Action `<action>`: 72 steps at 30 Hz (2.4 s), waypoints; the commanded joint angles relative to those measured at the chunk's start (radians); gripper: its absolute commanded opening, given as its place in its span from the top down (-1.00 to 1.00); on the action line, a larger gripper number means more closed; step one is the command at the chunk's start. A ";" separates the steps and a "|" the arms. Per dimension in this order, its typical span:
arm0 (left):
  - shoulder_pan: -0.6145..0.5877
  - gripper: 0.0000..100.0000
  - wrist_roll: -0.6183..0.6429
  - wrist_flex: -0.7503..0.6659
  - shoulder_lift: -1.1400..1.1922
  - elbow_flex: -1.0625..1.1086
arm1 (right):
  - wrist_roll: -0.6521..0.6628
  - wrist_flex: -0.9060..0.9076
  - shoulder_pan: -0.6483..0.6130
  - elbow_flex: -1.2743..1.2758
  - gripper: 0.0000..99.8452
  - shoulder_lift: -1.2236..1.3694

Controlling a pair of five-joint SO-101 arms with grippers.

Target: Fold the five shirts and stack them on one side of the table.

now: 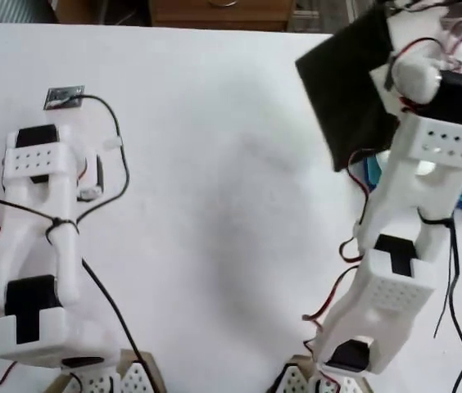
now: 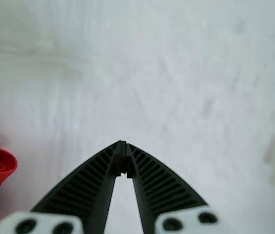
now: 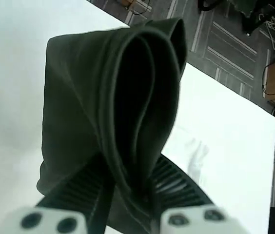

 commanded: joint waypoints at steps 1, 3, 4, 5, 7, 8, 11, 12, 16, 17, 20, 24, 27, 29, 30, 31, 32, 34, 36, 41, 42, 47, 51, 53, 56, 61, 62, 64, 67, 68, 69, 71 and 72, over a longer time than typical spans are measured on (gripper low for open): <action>-0.003 0.95 -0.003 -0.011 -0.048 0.002 | 0.029 0.007 0.071 -0.046 0.96 -0.073; -0.003 0.95 -0.002 -0.011 -0.046 0.004 | 0.035 -0.012 0.107 -0.035 0.96 -0.071; -0.003 0.95 0.000 -0.011 -0.046 0.004 | 0.037 -0.028 0.124 -0.035 0.96 -0.068; -0.003 0.95 0.000 -0.011 -0.046 0.007 | 0.037 -0.048 0.140 -0.035 0.96 -0.059; -0.003 0.95 0.000 -0.011 -0.046 0.015 | 0.037 -0.079 0.160 -0.035 0.96 -0.030; -0.003 0.95 0.002 -0.011 -0.046 0.021 | 0.037 -0.084 0.165 -0.035 0.96 -0.012; -0.003 0.95 0.002 -0.011 -0.051 0.045 | 0.037 -0.091 0.176 -0.035 0.96 0.064; -0.003 0.95 0.002 -0.011 -0.051 0.053 | 0.037 -0.099 0.180 -0.035 0.96 0.090; -0.009 0.95 -0.002 -0.011 -0.052 0.073 | 0.037 -0.157 0.208 -0.035 0.96 0.196; -0.009 0.95 -0.003 -0.011 -0.052 0.079 | 0.037 -0.171 0.216 -0.035 0.96 0.223; -0.011 0.95 -0.005 -0.003 -0.052 0.090 | 0.046 -0.240 0.240 -0.040 0.96 0.306; -0.038 0.95 -0.005 -0.002 -0.052 0.114 | 0.127 -0.341 0.274 -0.046 0.96 0.400; -0.075 0.95 -0.005 -0.002 -0.052 0.120 | 0.153 -0.421 0.306 -0.046 0.96 0.447; -0.095 0.95 -0.005 -0.002 -0.052 0.119 | 0.172 -0.466 0.332 -0.046 0.96 0.466; -0.100 0.95 -0.005 -0.002 -0.052 0.119 | 0.178 -0.487 0.343 -0.046 0.96 0.473; -0.103 0.95 -0.005 -0.002 -0.052 0.119 | 0.187 -0.512 0.357 -0.046 0.96 0.481; -0.103 0.95 -0.005 -0.002 -0.052 0.120 | 0.192 -0.533 0.367 -0.046 0.96 0.486; -0.101 0.95 -0.005 0.008 -0.052 0.120 | 0.193 -0.559 0.387 -0.044 0.96 0.496; -0.098 0.95 -0.005 0.011 -0.052 0.120 | 0.193 -0.582 0.398 -0.041 0.96 0.510; -0.098 0.95 -0.005 0.011 -0.052 0.120 | 0.192 -0.611 0.404 -0.044 0.95 0.579; -0.098 0.95 -0.005 0.011 -0.052 0.120 | 0.192 -0.611 0.404 -0.046 0.95 0.591; -0.098 0.95 -0.005 0.011 -0.052 0.120 | 0.186 -0.645 0.406 -0.048 0.60 0.611; -0.098 0.95 -0.005 0.011 -0.052 0.120 | 0.144 -0.656 0.406 -0.097 0.40 0.593; -0.100 0.95 -0.005 0.011 -0.052 0.120 | 0.015 -0.662 0.407 -0.147 0.40 0.575; -0.100 0.95 -0.005 0.009 -0.052 0.120 | -0.167 -0.621 0.403 -0.238 0.41 0.550; -0.100 0.95 -0.005 0.005 -0.052 0.120 | -0.175 -0.389 0.321 -0.282 0.73 0.539; -0.100 0.95 -0.005 0.005 -0.052 0.120 | -0.175 -0.341 0.303 -0.282 0.85 0.538; -0.100 0.95 -0.005 0.005 -0.051 0.120 | -0.180 -0.251 0.265 -0.282 0.97 0.533; -0.101 0.95 -0.005 0.005 -0.049 0.120 | -0.180 -0.134 0.216 -0.282 0.96 0.518; -0.101 0.95 -0.005 0.005 -0.049 0.120 | -0.178 -0.102 0.202 -0.282 0.96 0.518; -0.101 0.95 -0.005 0.005 -0.049 0.120 | -0.176 -0.084 0.194 -0.282 0.96 0.521; -0.101 0.95 -0.005 0.005 -0.049 0.120 | -0.178 -0.071 0.189 -0.273 0.96 0.539; -0.101 0.95 -0.005 0.005 -0.049 0.120 | -0.178 -0.068 0.193 -0.272 0.96 0.555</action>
